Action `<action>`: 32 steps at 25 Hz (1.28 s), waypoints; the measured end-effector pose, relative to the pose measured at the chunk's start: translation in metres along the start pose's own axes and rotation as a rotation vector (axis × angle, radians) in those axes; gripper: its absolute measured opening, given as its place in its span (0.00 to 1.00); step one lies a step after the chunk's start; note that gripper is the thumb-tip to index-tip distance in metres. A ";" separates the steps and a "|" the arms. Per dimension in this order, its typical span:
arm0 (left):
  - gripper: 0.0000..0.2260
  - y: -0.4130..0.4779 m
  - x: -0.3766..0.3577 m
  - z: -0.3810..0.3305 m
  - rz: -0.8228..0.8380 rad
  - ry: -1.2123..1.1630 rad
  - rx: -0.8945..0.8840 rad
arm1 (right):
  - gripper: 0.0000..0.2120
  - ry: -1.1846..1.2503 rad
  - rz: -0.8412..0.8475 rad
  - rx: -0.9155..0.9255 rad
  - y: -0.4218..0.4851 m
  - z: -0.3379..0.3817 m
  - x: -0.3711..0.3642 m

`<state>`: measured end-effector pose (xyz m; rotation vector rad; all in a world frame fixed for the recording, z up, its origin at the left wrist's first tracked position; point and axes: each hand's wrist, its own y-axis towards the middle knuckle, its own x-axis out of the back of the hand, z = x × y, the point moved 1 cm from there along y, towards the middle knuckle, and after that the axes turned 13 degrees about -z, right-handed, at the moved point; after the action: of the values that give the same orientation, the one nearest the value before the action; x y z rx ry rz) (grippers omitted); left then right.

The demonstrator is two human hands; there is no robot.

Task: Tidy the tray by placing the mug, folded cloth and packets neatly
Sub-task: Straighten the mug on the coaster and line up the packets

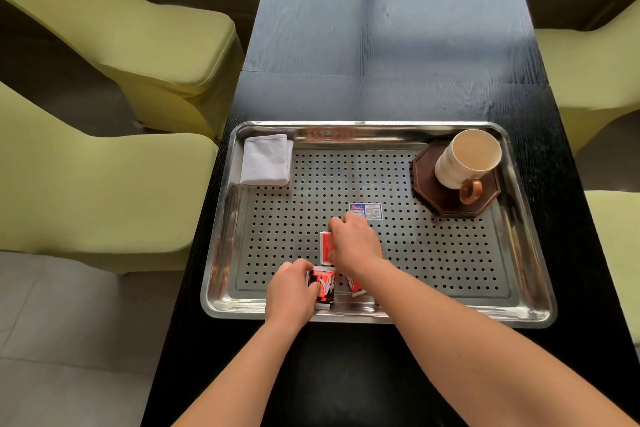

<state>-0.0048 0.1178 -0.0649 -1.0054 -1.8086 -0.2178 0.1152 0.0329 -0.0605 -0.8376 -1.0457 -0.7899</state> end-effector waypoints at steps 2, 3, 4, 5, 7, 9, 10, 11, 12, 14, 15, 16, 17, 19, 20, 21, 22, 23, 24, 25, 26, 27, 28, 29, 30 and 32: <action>0.14 0.000 0.000 0.000 -0.002 0.001 -0.002 | 0.12 0.132 -0.001 -0.072 0.001 -0.003 0.000; 0.14 0.000 0.000 0.000 0.000 0.004 -0.002 | 0.12 0.214 -0.003 -0.114 0.001 -0.006 0.002; 0.13 0.001 0.000 0.000 0.004 0.006 -0.005 | 0.13 0.292 -0.006 -0.156 0.001 -0.010 0.005; 0.13 0.001 0.001 0.000 0.008 0.009 -0.009 | 0.14 0.354 -0.014 -0.196 0.001 -0.015 0.008; 0.13 0.001 0.001 0.000 0.011 0.017 -0.020 | 0.17 0.455 -0.032 -0.270 0.000 -0.028 0.016; 0.14 0.001 0.001 0.000 0.005 0.020 -0.031 | 0.19 0.562 -0.007 -0.326 -0.007 -0.041 0.022; 0.14 0.001 0.001 0.000 0.001 0.019 -0.033 | 0.20 0.581 0.031 -0.323 -0.012 -0.046 0.024; 0.14 0.001 0.001 0.000 -0.002 0.019 -0.034 | 0.22 0.553 0.075 -0.294 -0.017 -0.050 0.025; 0.14 0.000 0.001 0.000 -0.004 0.020 -0.034 | 0.23 0.492 0.115 -0.250 -0.022 -0.053 0.025; 0.14 0.000 0.002 -0.001 -0.004 0.019 -0.032 | 0.23 0.344 0.138 -0.148 -0.030 -0.054 0.021; 0.14 -0.001 0.002 -0.001 -0.003 0.019 -0.032 | 0.22 0.281 0.117 -0.095 -0.033 -0.054 0.018; 0.14 -0.001 0.002 -0.001 -0.002 0.021 -0.033 | 0.20 0.236 0.088 -0.055 -0.036 -0.054 0.016; 0.14 -0.001 0.002 -0.001 -0.003 0.024 -0.033 | 0.19 0.216 0.064 -0.037 -0.039 -0.054 0.014; 0.14 -0.001 0.002 -0.001 -0.005 0.023 -0.033 | 0.19 0.212 0.042 -0.043 -0.041 -0.055 0.012; 0.15 -0.001 0.002 -0.001 -0.005 0.025 -0.033 | 0.20 0.211 0.043 -0.043 -0.042 -0.056 0.012; 0.15 -0.002 0.002 -0.001 -0.004 0.028 -0.034 | 0.20 0.207 0.046 -0.040 -0.042 -0.055 0.012; 0.15 -0.002 0.002 -0.001 -0.001 0.030 -0.036 | 0.20 0.202 0.047 -0.035 -0.042 -0.054 0.013; 0.15 -0.002 0.002 -0.001 0.004 0.029 -0.038 | 0.19 0.190 0.046 -0.036 -0.042 -0.053 0.015; 0.15 -0.002 0.002 -0.001 0.008 0.027 -0.040 | 0.18 0.186 0.040 -0.047 -0.041 -0.053 0.017; 0.15 -0.002 0.002 -0.001 0.009 0.026 -0.040 | 0.15 0.195 0.034 -0.074 -0.039 -0.053 0.021; 0.14 -0.001 0.002 -0.001 0.009 0.025 -0.041 | 0.11 0.236 0.027 -0.119 -0.038 -0.054 0.025; 0.14 -0.001 0.003 -0.001 0.007 0.025 -0.040 | 0.06 0.319 0.025 -0.172 -0.036 -0.054 0.029; 0.14 -0.001 0.003 -0.001 0.007 0.025 -0.041 | 0.05 0.424 0.014 -0.222 -0.036 -0.054 0.034; 0.14 0.000 0.002 -0.001 0.008 0.026 -0.041 | 0.09 0.511 -0.030 -0.239 -0.038 -0.052 0.038; 0.14 0.000 0.002 -0.001 0.009 0.028 -0.040 | 0.11 0.544 -0.086 -0.204 -0.041 -0.050 0.040; 0.14 0.000 0.002 -0.001 0.009 0.026 -0.033 | 0.08 0.455 -0.135 -0.037 -0.052 -0.046 0.037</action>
<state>-0.0046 0.1180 -0.0624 -1.0291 -1.7822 -0.2553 0.0998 -0.0375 -0.0271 -0.5822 -0.6873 -1.0586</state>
